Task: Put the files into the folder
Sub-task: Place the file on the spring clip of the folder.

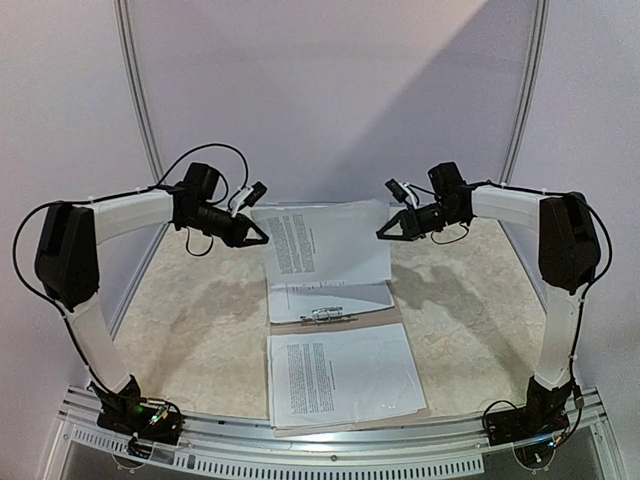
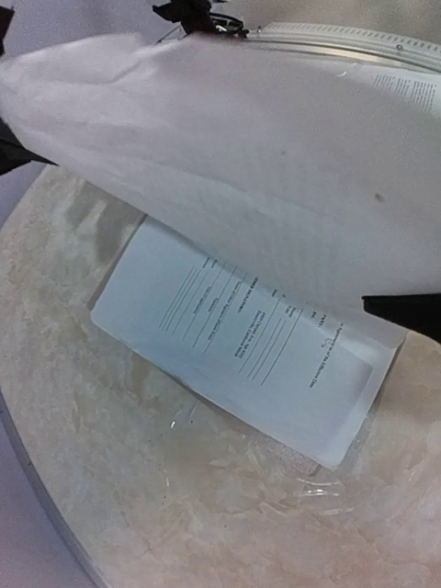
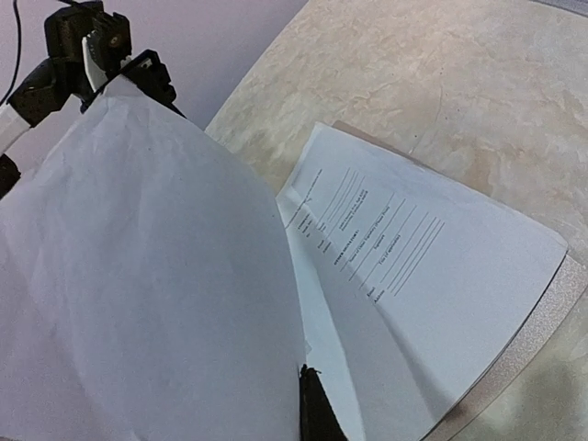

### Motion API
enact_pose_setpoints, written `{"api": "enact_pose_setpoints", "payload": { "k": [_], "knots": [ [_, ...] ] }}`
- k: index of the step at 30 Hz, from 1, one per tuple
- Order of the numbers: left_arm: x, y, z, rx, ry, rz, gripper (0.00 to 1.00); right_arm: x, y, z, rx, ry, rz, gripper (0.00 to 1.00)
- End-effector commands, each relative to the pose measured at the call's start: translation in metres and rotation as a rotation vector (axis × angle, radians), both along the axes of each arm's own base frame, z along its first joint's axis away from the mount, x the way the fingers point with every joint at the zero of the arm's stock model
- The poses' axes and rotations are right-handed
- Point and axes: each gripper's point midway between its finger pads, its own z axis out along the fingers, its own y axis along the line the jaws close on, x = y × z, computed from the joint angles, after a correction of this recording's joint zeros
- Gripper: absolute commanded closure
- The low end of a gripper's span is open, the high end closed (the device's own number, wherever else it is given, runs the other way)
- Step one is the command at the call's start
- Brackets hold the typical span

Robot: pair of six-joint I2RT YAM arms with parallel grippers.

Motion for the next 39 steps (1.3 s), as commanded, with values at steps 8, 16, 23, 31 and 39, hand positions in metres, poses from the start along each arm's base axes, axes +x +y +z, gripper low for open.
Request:
{"api": "enact_pose_setpoints", "payload": {
  "k": [8,16,23,31,39],
  "knots": [
    [-0.003,-0.008,-0.023,-0.03,0.185,0.005,1.0,0.012,-0.009,-0.059,-0.057,0.186,-0.022,1.0],
    [-0.01,-0.016,-0.047,-0.032,0.252,-0.015,1.0,0.025,-0.016,-0.08,-0.076,0.218,-0.041,1.0],
    [-0.008,-0.019,-0.044,-0.037,0.258,-0.018,1.0,0.028,-0.024,-0.108,-0.116,0.274,-0.055,1.0],
    [-0.013,-0.017,-0.06,-0.012,0.296,-0.02,1.0,0.023,-0.028,-0.123,-0.135,0.295,-0.041,1.0],
    [-0.009,-0.016,-0.069,0.003,0.306,-0.011,1.0,0.017,-0.034,-0.13,-0.182,0.305,-0.04,1.0]
  ]
}}
